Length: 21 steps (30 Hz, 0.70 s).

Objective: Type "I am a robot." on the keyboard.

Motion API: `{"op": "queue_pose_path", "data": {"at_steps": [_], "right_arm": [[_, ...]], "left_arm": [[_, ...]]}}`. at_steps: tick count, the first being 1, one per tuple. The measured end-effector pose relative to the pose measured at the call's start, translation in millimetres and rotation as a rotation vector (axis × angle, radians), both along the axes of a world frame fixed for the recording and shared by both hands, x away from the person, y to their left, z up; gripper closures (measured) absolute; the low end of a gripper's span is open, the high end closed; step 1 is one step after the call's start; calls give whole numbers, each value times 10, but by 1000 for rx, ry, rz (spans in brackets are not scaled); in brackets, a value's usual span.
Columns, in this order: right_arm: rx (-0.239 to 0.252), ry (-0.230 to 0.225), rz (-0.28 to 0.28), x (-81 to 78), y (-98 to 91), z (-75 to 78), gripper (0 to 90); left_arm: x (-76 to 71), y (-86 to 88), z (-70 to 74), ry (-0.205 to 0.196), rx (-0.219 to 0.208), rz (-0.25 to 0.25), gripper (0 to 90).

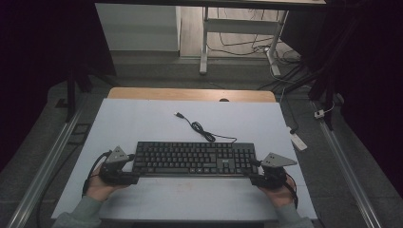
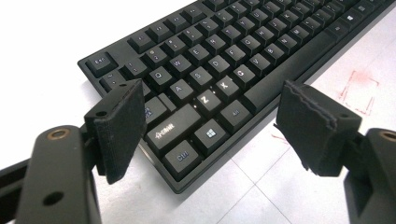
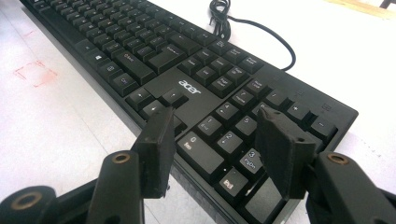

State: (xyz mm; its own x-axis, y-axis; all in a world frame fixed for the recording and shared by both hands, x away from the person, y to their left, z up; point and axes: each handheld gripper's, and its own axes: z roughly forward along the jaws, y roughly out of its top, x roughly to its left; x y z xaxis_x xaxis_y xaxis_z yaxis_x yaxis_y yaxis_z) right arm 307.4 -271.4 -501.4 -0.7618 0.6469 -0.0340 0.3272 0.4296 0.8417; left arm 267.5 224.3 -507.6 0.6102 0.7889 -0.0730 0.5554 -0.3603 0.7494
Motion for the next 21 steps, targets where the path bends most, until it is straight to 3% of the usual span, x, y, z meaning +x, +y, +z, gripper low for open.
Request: {"op": "queue_pose_path", "data": {"at_steps": [7,21], "right_arm": [[-11,2,5,-4,41,10,476],[18,3,23,12,234,67,478]], "left_arm": [[18,4,7,15,-22,5,249],[50,23,19,42,-70,15,280]]}}
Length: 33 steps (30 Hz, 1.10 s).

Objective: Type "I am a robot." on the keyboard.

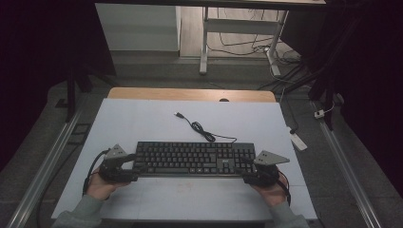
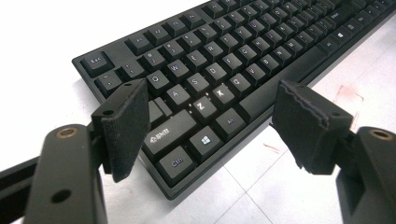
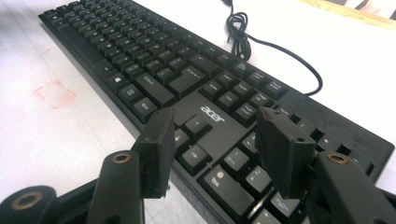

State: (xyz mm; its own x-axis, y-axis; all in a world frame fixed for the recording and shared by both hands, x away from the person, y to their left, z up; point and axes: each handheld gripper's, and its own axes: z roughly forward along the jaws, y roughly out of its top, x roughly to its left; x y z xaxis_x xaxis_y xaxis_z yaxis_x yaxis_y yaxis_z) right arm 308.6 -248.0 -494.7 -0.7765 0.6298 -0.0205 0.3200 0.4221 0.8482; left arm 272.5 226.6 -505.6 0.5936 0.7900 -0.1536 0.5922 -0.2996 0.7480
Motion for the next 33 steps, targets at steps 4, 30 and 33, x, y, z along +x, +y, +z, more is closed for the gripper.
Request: {"op": "queue_pose_path", "data": {"at_steps": [4,30,33], "right_arm": [[8,-3,2,14,44,10,481],[6,9,133,160,577,131,894],[-2,11,137,175,635,143,895]], "left_arm": [[3,1,3,2,-8,3,299],[0,-11,39,-35,-15,-10,556],[-2,-15,40,-37,-12,-12,587]]}}
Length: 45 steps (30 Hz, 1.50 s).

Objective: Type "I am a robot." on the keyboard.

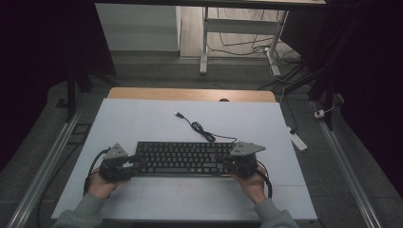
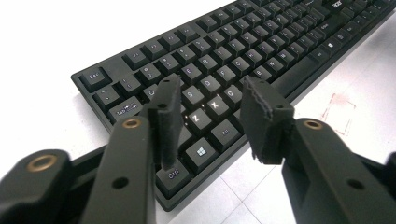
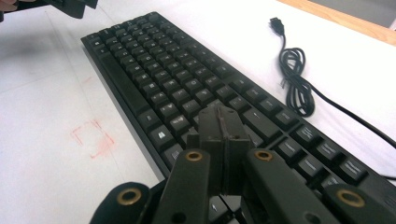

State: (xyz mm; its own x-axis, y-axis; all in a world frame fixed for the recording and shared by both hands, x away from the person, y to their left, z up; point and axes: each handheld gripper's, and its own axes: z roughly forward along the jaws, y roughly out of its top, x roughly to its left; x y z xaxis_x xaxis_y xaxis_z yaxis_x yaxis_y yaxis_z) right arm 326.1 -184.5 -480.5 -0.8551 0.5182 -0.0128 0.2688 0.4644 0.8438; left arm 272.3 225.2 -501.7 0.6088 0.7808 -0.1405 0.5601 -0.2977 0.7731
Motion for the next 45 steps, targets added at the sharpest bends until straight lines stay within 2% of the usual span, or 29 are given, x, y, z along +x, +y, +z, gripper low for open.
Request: {"op": "queue_pose_path", "data": {"at_steps": [3,18,28,36,45], "right_arm": [[11,1,8,16,54,-2,895],[8,1,21,93,287,-18,894],[-9,22,63,175,615,-46,893],[-22,36,73,234,777,-84,892],[-38,52,70,297,908,-143,889]], "left_arm": [[4,2,-1,-1,1,0,627],[11,7,-1,-7,12,12,888],[42,-1,-36,7,43,24,892],[95,-17,-114,34,88,39,892],[121,-11,-167,46,107,51,891]]}}
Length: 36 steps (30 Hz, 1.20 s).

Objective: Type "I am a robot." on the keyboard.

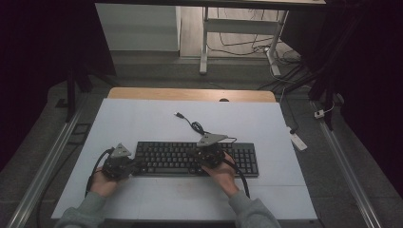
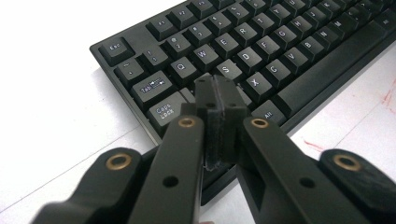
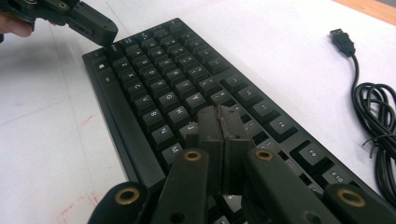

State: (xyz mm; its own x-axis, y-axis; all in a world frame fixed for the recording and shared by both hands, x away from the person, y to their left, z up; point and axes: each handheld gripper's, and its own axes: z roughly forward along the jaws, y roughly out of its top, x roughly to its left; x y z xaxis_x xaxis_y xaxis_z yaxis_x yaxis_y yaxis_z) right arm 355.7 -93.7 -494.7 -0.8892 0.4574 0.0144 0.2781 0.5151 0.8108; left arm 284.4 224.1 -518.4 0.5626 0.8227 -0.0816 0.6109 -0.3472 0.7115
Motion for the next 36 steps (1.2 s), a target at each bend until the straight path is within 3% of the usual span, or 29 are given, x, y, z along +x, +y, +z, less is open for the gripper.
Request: {"op": "queue_pose_path", "data": {"at_steps": [24,36], "right_arm": [[-39,36,-17,159,280,-148,886],[-51,40,-40,200,278,-179,886]], "left_arm": [[27,-10,-65,10,27,0,888],[30,-8,-88,10,33,-1,882]]}}
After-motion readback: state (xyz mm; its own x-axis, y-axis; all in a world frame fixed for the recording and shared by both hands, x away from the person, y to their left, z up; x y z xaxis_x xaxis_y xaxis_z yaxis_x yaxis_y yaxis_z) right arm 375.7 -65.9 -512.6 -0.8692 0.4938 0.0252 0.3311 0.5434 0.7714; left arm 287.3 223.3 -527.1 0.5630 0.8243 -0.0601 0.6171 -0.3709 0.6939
